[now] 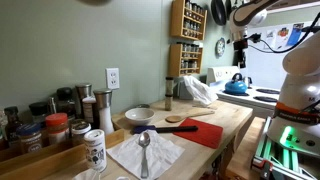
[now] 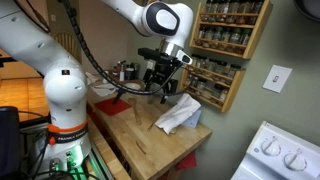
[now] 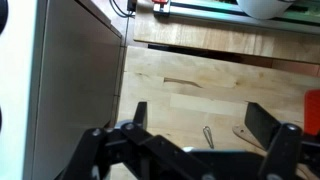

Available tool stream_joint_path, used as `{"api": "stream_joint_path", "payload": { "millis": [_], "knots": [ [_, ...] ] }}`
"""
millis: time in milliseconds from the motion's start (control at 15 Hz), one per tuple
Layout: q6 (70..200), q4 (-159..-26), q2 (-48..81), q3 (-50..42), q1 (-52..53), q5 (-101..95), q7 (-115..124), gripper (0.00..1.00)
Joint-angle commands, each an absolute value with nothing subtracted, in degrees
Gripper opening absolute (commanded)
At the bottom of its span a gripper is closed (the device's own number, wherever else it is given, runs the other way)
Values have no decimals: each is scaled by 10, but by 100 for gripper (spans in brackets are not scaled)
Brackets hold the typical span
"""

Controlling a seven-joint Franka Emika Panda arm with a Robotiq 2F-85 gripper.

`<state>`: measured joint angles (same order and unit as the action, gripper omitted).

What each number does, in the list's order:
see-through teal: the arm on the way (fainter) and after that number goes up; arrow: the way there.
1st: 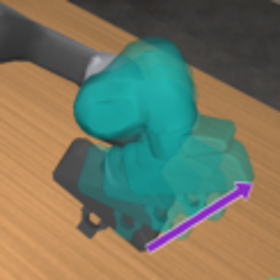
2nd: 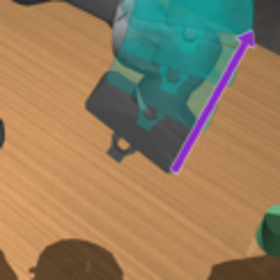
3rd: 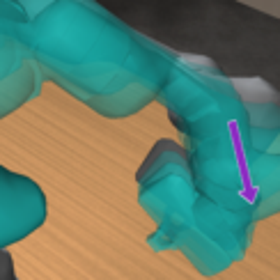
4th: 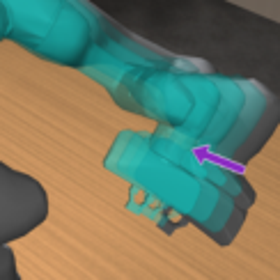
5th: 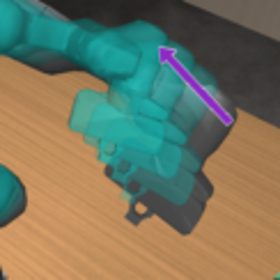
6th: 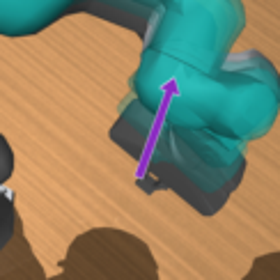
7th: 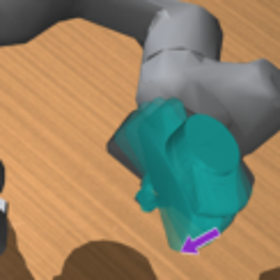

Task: Swap the position of the bottles

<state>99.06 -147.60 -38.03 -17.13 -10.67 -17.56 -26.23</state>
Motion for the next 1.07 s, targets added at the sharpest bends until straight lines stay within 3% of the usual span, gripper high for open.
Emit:
{"api": "stream_joint_path", "payload": {
  "millis": [0, 400, 800, 867, 1000],
  "knots": [
    [988, -1475, -381, -174, -103, -177, -261, 100],
    [1010, -1440, -394, -80, 9, -43, -222, 100],
    [1071, -1334, -282, 49, 79, 56, -59, 100],
    [1056, -1372, -337, 31, 74, 37, -95, 100],
    [1059, -1359, -319, 43, 80, 38, -83, 100]
  ]
}}
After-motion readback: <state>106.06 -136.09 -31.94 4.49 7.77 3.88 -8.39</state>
